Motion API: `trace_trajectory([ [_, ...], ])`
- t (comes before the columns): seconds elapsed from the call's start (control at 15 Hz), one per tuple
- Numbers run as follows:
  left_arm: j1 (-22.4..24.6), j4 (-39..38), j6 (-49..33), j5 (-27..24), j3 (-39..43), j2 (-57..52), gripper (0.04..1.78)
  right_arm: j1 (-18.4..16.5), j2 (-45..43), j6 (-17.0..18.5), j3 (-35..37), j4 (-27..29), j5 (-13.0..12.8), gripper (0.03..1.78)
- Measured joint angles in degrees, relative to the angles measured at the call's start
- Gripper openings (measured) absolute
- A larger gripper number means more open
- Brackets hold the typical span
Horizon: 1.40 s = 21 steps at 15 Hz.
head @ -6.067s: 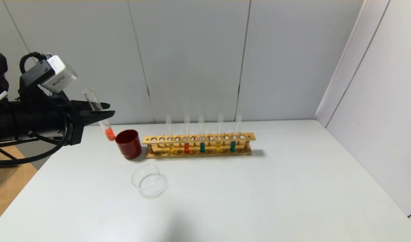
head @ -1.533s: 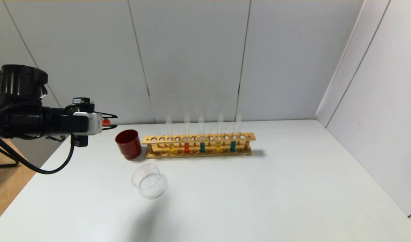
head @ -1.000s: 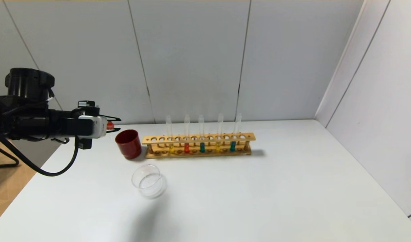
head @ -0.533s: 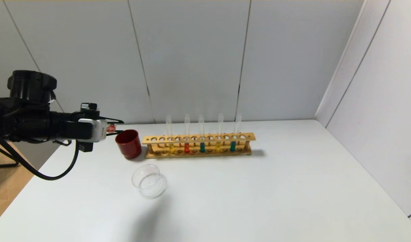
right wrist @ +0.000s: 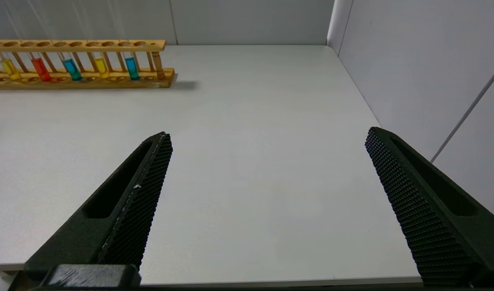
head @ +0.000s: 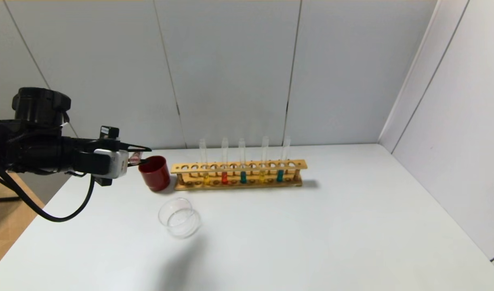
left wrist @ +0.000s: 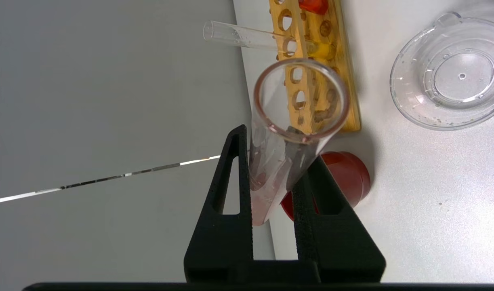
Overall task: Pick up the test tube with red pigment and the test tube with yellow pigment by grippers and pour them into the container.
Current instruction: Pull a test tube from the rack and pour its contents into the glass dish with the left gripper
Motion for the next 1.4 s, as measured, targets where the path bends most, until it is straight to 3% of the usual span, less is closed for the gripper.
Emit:
trace_trajectory([
  [1.4,-0.35,-0.51,9.42,1.43,-7.56,8.70,0.33,0.00,0.00,0.00,0.00,0.00,0.02,1.75],
])
